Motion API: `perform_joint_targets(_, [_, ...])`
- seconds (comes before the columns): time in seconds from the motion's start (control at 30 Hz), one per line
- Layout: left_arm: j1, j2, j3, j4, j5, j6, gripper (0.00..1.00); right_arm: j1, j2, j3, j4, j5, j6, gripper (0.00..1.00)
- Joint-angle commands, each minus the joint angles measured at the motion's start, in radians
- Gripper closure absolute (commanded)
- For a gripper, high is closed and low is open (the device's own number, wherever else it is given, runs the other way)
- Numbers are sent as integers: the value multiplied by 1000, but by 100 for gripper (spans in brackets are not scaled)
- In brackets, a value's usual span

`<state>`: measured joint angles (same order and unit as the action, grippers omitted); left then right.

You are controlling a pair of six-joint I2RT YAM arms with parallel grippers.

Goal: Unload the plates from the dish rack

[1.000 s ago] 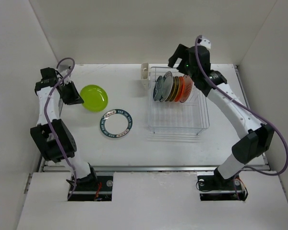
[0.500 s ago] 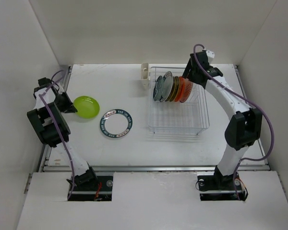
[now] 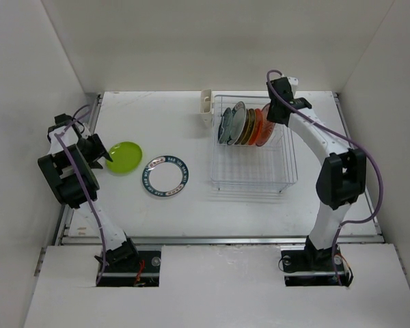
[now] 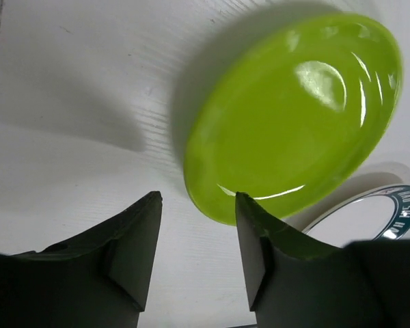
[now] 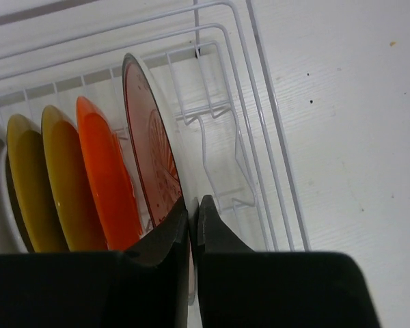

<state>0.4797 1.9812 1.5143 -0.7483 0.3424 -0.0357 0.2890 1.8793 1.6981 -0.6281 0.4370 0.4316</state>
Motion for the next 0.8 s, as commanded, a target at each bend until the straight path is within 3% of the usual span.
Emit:
perform_joint_targets(0.0, [5,-67,9,-36,10,26,54,-2,-52,5,18,52,33,100])
perform_joint_targets(0.2, [5,-183,-29,-54,20,60,49,16,-184,54,18,146,-69,100])
perform_joint_targets(0.3, [5,-257,-39,-75,20,83,46,50,-236,119,-19,274,-112,100])
perform_joint_targets(0.47, [5,-369,-48,-127,29,124,38,157,-275,230,-55,540,-194,100])
perform_joint_targets(0.57, [5,-421,-48,-163,40,152,36,236,-299,239,-3,568,-263,100])
perform_joint_targets(0.67, [5,-441,-37,-194,52,166,36,328,-310,239,51,374,-274,100])
perform_joint_targets(0.7, [5,-441,-37,-212,52,178,36,352,-310,227,71,166,-274,100])
perform_joint_targets(0.77, [5,-450,-46,-223,64,178,36,361,-287,207,125,-77,-248,100])
